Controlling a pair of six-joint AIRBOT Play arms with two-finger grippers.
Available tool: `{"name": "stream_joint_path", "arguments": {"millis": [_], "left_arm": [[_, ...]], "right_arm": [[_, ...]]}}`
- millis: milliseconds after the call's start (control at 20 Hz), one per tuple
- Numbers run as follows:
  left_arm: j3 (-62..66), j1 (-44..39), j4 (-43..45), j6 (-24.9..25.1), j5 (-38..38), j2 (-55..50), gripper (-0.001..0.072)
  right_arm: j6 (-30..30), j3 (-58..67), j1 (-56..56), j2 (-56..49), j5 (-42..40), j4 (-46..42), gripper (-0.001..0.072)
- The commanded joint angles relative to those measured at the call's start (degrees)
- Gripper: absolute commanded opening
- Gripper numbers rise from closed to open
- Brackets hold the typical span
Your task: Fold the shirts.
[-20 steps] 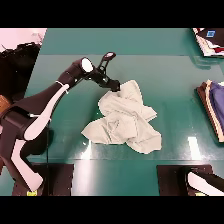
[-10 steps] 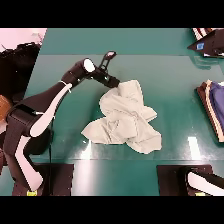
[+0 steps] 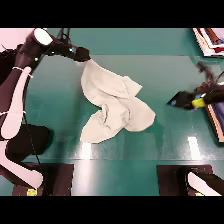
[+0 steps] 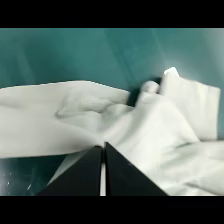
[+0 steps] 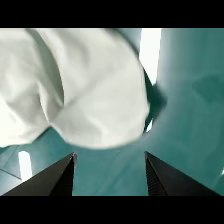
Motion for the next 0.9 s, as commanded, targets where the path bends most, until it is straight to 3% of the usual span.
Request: {"name": "stream_joint_path", "arguments": {"millis": [0,200,450,550,650,850], "left_arm": [[0.2,1.8,1.6,-0.1,-4.4,1.2,0.0024],[0.2,1.8,1.7,-0.6,-4.5,1.2,0.0024],[0.2,1.9,1.7,-0.6,-4.7,1.2,0.0024],[0.2,1.9,1.7,-0.6,-5.4,1.2,0.0024],[0.2,1.9,2.1,-0.7,-6.4,1.4,0.0023],[0.2,1.9,8.7,-4.3,-4.0,7.7,0.0023]], "right_arm": [[0.2,-14.0,0.1,-2.8,-9.1,8.0,0.0445],[-6.6,-16.2,0.9,-11.3,-17.5,21.5,0.0445],[-6.7,-9.8,7.3,-21.0,-22.5,21.1,0.0424],[-6.8,-7.6,8.7,-22.8,-24.2,20.9,0.0163],[-6.8,-5.3,9.3,-23.0,-24.5,18.1,0.0012],[-6.8,1.7,7.9,-16.6,-24.1,13.0,0.0012]]}}
